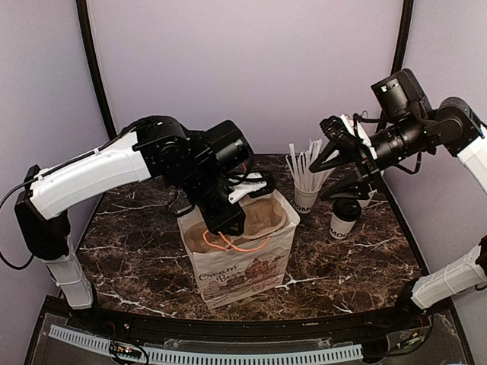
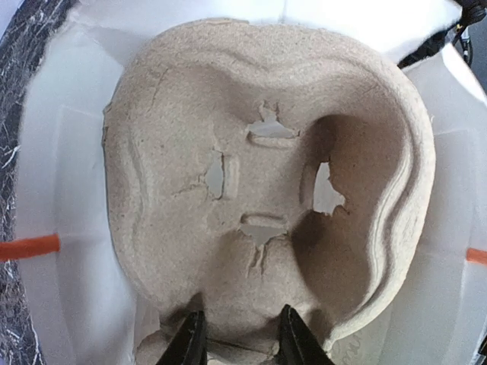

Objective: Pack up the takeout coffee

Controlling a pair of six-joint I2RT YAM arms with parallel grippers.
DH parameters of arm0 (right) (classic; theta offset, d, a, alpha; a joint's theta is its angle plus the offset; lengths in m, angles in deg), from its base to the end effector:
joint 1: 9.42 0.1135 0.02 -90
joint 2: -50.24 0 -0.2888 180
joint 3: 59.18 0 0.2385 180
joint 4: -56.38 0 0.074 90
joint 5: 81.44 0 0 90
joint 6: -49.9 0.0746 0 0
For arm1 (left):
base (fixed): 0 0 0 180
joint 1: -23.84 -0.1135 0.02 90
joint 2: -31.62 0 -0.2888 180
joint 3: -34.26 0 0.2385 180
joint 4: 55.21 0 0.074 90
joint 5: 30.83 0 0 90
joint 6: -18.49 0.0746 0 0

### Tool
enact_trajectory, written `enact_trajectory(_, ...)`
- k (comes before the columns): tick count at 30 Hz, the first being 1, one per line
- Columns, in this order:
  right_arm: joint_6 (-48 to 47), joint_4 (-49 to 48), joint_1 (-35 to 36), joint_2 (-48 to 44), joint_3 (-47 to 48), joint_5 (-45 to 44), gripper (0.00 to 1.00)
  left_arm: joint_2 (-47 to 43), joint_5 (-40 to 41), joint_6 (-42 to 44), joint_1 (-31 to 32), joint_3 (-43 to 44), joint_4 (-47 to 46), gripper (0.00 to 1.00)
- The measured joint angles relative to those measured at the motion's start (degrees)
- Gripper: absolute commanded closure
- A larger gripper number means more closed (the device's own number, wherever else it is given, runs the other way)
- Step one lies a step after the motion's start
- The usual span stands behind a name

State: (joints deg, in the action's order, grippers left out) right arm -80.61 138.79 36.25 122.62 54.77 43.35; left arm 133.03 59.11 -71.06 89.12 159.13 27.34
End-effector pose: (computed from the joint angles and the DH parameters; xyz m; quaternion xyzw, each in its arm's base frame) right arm 0.1186 0.1824 0.4585 -0.6836 0.5488 0.2895 0.3843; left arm 0.1556 -0.3382 0.3640 0.5232 0.8095 -0.1433 0.2247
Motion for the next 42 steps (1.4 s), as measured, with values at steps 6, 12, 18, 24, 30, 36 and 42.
enact_trajectory(6, 0.5, -1.2, -1.0, 0.5, -2.4, 0.1, 0.40, 3.6, 0.8, -0.1, 0.0, 0.0, 2.5, 0.83)
enact_trajectory(12, 0.5, -2.1, -1.0, 0.5, -3.0, 0.2, 0.39, 5.8, 0.9, -1.4, 0.0, -0.3, 4.0, 0.80)
enact_trajectory(18, 0.5, -2.3, -1.1, 0.6, -3.1, 0.1, 0.39, 10.4, 2.0, -3.4, 0.0, -1.4, 3.5, 0.77)
enact_trajectory(24, 0.6, -2.3, -1.3, 1.6, -3.1, 0.1, 0.39, 11.7, 0.4, -4.8, 0.0, -6.9, -0.7, 0.76)
enact_trajectory(30, 0.6, -2.2, -1.7, 3.5, -3.1, 0.2, 0.39, 11.7, -2.3, -6.5, 0.0, -14.7, -7.8, 0.72)
enact_trajectory(36, 0.6, -1.8, -1.9, 6.7, -2.4, 0.5, 0.39, 11.7, -2.6, -7.9, 0.0, -21.0, -15.0, 0.65)
enact_trajectory(42, 0.5, -1.2, -1.9, 9.3, -1.0, 1.3, 0.39, 11.7, -2.4, -8.5, 0.0, -22.3, -17.9, 0.50)
